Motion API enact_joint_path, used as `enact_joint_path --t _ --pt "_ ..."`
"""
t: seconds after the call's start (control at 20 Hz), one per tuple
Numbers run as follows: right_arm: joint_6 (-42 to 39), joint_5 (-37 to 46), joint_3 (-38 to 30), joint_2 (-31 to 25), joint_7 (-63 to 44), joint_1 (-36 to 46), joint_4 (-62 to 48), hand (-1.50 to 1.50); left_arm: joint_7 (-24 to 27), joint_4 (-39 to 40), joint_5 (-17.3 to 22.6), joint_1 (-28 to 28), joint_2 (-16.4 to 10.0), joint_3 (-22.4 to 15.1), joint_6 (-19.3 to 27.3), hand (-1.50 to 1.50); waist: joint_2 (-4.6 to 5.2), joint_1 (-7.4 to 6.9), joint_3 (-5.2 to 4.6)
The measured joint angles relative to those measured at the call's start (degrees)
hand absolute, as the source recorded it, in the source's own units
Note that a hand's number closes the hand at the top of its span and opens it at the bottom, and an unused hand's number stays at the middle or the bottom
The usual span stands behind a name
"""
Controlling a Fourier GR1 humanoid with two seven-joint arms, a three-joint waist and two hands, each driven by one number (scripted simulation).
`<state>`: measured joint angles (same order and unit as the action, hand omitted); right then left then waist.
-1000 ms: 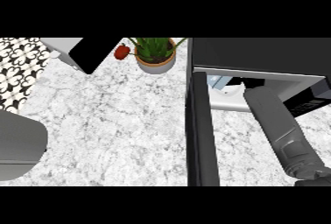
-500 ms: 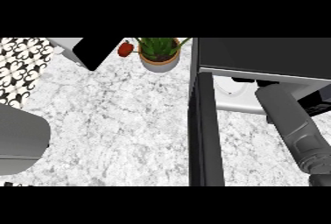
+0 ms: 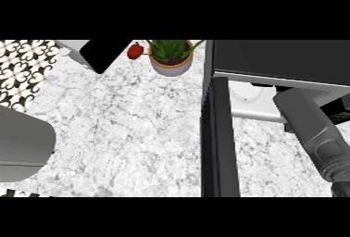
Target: Pick up the milk, place it into the microwave and close the microwave
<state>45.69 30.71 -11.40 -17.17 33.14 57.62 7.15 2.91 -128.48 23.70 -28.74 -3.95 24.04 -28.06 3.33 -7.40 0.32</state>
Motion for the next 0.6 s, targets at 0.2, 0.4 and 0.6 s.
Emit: enact_joint_path --t 0.2,0.4,0.6 --pt "-3.37 -0.47 -0.37 0.51 2.59 0.91 0.22 -1.50 -0.11 0.67 -1.34 0.48 -0.21 -1.66 -1.29 -1.50 -0.05 0.23 0.04" --pt "-6.79 -1.64 -1.38 1.53 5.40 0.86 0.31 -1.50 -0.20 0.98 -2.49 1.31 -0.49 -2.85 -2.05 -1.50 -0.14 0.54 0.06" --pt "-12.17 -4.11 -3.59 1.94 7.89 0.96 0.42 -1.50 -0.22 1.34 -2.83 1.75 -0.30 -4.87 -3.39 -1.50 -0.33 1.07 0.07"
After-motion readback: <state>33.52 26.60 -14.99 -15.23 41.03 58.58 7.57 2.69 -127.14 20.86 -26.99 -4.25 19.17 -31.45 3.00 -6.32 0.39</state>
